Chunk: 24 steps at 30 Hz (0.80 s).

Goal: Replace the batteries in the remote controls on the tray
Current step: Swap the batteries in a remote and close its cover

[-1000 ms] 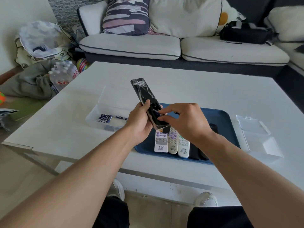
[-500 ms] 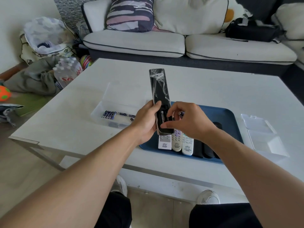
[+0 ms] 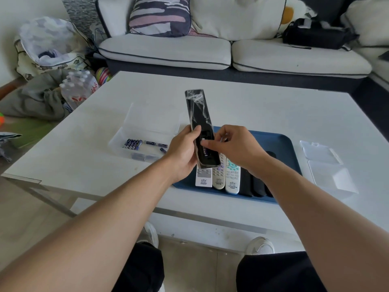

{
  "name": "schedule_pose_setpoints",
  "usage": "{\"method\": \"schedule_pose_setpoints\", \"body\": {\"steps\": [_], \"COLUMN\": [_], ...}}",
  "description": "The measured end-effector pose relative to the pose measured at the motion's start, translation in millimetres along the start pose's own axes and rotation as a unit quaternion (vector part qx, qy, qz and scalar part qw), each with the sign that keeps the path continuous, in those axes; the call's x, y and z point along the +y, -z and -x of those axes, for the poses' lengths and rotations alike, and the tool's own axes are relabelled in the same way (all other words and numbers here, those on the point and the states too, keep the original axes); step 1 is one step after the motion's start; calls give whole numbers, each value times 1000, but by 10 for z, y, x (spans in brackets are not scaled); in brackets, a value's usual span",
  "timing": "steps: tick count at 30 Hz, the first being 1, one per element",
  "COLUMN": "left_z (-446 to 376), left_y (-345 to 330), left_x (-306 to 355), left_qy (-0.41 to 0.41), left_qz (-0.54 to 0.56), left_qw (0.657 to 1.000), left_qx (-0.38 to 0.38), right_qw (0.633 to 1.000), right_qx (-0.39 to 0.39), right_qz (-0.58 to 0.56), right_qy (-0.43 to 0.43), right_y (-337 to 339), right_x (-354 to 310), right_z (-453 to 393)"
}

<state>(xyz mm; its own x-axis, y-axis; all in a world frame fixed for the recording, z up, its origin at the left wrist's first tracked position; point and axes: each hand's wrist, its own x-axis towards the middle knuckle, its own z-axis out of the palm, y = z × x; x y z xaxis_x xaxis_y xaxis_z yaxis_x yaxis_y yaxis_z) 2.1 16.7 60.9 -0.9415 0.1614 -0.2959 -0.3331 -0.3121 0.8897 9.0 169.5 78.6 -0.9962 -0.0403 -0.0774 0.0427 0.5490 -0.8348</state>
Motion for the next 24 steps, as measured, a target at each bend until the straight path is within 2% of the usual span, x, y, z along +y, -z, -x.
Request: {"method": "schedule_pose_setpoints", "body": {"steps": [3,8,14,19,24], "left_z": [-45,-74,-59,-55,-18], "left_y": [50,128,167,166,169], "left_x": [-21,-1,3,8,3], "left_qy": [13,31,40,25,25], "left_qz": [-16,-29,-53,-59,-49], "left_qw": [1000,999,997,997,997], "left_qx": [9,11,-26,-48,-59], "right_qw": [993,942,931,939,927], "right_qx": [-7,-64,-112,-118,-112], "right_qz": [-111,-309,-343,-320,-354], "right_qy": [-45,-119,-62,-46,-46], "right_y": [41,182,292,243,228], "right_x": [5,56,98,111,118], "right_z": [2,19,25,5,-5]}}
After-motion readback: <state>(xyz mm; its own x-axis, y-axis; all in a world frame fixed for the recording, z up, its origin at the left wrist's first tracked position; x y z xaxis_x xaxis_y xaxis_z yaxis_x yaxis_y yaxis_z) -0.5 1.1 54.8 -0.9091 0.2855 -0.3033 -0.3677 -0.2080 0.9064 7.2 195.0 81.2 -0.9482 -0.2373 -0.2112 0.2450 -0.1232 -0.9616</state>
